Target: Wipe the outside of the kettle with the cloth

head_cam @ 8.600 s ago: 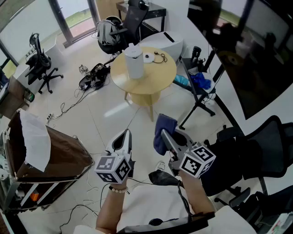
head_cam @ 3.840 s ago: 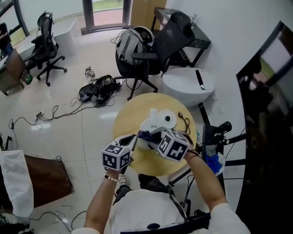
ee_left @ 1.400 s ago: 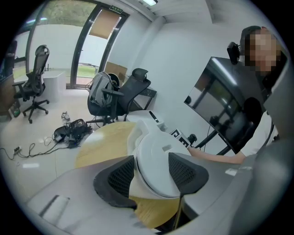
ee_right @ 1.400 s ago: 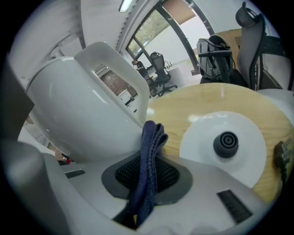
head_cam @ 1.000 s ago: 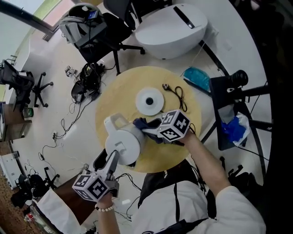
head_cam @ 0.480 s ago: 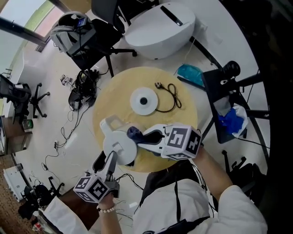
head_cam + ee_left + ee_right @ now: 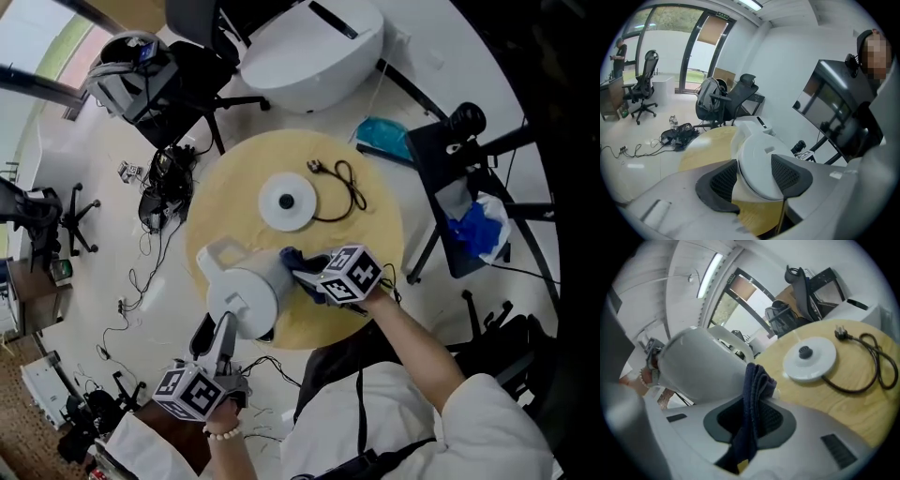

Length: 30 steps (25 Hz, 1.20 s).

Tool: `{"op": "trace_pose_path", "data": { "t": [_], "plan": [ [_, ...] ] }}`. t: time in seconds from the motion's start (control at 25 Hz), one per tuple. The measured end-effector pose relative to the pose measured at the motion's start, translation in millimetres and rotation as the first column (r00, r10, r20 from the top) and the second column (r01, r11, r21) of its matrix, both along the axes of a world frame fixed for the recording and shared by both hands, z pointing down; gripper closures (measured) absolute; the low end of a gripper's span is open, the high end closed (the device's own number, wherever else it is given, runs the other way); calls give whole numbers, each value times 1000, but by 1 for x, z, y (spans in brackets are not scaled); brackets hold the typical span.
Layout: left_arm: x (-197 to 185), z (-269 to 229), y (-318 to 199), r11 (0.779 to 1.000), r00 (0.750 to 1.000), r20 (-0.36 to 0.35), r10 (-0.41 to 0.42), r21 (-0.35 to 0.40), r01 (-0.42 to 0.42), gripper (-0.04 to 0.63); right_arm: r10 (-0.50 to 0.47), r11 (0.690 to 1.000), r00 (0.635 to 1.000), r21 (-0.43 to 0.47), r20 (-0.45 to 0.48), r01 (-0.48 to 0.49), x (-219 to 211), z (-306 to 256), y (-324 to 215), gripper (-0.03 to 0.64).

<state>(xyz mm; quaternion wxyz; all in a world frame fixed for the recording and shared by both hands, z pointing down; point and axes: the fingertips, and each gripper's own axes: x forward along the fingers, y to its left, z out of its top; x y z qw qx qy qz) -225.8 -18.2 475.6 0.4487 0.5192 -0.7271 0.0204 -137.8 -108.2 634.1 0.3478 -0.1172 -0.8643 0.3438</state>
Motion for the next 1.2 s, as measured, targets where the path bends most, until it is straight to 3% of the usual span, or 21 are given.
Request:
{"op": "trace_pose_path", "data": {
  "t": [0.2, 0.48, 0.84, 1.2],
  "plan": [
    [0, 0, 0, 1000, 1000, 0, 5, 5, -5, 359, 61, 998, 991, 5, -116, -61, 6, 51, 2, 546],
    [-1, 0, 1, 1000, 1000, 1, -22, 21, 22, 359, 147, 987, 982, -42, -115, -153, 6, 45, 2, 548],
    [-3, 1, 0, 998, 999, 22, -38, 57, 36, 359, 248, 967, 960, -98, 130, -236, 5, -79, 6, 548],
    [-5, 1, -1, 997, 999, 34, -22, 75, 20, 359, 212, 972, 936, 35, 282, -231, 12, -166, 25, 548]
  ]
}}
